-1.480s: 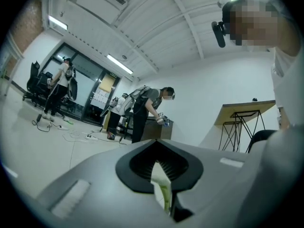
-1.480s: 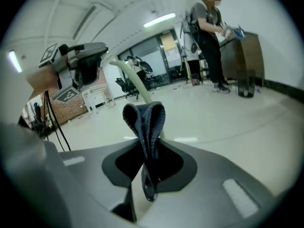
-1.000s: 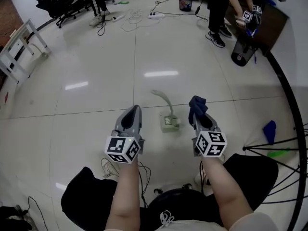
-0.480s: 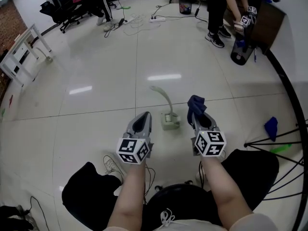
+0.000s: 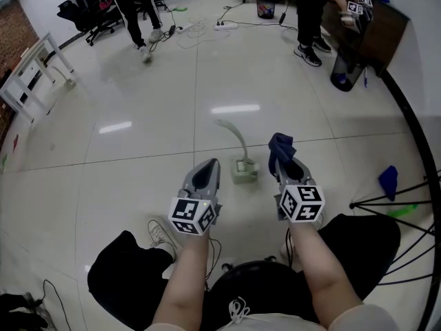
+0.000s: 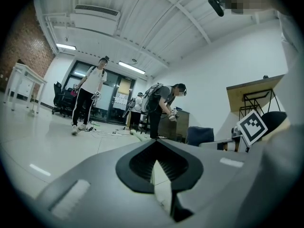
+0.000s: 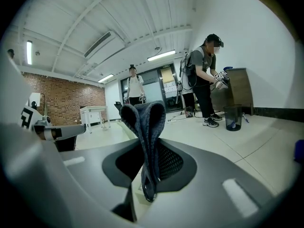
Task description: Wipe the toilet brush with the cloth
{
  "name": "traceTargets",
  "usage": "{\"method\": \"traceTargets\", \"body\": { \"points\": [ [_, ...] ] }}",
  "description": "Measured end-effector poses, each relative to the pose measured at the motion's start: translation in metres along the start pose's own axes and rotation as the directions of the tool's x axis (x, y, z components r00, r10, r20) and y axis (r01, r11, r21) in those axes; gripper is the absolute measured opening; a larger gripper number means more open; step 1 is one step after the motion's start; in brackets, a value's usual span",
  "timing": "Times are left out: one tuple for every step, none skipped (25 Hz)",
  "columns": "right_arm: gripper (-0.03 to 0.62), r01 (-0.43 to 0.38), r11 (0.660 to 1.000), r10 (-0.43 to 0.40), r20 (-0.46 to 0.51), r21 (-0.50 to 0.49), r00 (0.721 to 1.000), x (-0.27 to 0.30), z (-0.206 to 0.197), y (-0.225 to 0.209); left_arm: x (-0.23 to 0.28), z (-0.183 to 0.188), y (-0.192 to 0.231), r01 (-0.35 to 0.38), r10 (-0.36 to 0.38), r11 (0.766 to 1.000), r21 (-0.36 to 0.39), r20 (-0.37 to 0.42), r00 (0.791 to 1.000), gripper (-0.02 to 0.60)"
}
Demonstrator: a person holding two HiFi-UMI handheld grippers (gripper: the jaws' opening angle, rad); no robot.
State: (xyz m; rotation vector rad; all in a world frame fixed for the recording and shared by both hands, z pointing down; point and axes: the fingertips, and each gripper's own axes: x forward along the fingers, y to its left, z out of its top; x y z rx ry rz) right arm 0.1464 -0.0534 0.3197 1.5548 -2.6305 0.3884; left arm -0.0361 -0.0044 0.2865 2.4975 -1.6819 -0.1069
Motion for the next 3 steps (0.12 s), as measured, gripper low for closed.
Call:
{"method": "traceTargets", "body": {
  "points": [
    [0.067,-0.001,1.000,0.001,-0.001,0.003,1.000,0.0002,-0.0002,0.0000,-0.0001,0.0005,-0.0006,0.001,-0.001,1.000,0.002,0.001,1.000,0.006],
    [0.066,-0.001,1.000,0.001,-0.002,0.005,1.000,0.0003,-0.0005,0.0000,-0.0002,0.0009,-0.0012,0.003,-0.003,1.000,0.005,0.002,1.000,0.006],
    [0.066,-0.002,1.000,0.002,-0.003,0.008,1.000,0.0005,-0.0007,0.0000,-0.0003,0.0013,-0.0019,0.004,-0.004,1.000,0.008,0.003,1.000,0.006]
  ]
}}
